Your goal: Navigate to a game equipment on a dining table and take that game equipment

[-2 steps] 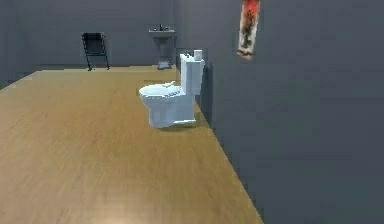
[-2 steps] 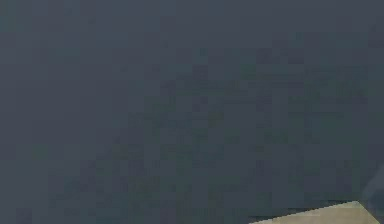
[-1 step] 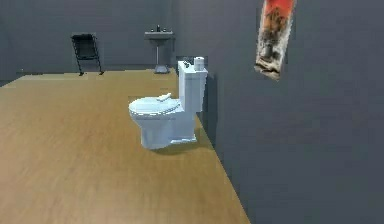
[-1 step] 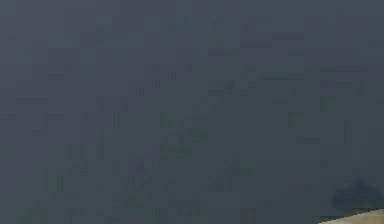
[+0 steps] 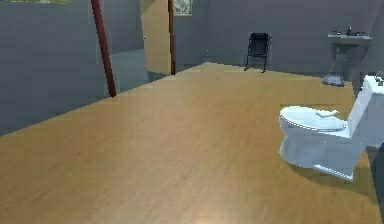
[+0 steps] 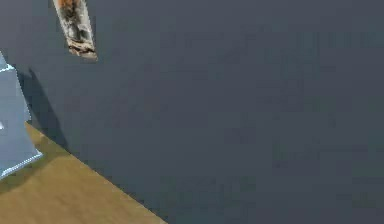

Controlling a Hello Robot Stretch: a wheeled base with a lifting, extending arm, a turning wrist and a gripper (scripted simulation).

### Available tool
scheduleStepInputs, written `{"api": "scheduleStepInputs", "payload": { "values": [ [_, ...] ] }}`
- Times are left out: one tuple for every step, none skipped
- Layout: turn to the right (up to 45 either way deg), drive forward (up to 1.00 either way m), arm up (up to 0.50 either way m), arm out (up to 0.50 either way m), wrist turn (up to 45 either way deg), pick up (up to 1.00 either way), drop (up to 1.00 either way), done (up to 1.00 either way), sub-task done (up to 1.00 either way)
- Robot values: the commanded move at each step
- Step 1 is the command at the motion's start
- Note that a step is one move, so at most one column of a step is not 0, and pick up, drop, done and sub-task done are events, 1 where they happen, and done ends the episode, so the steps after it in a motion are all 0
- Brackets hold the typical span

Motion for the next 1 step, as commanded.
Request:
{"api": "scheduleStepInputs", "payload": {
  "values": [
    [-12.0,0.0,0.0,0.0,0.0,0.0,0.0,0.0,0.0]
  ]
}}
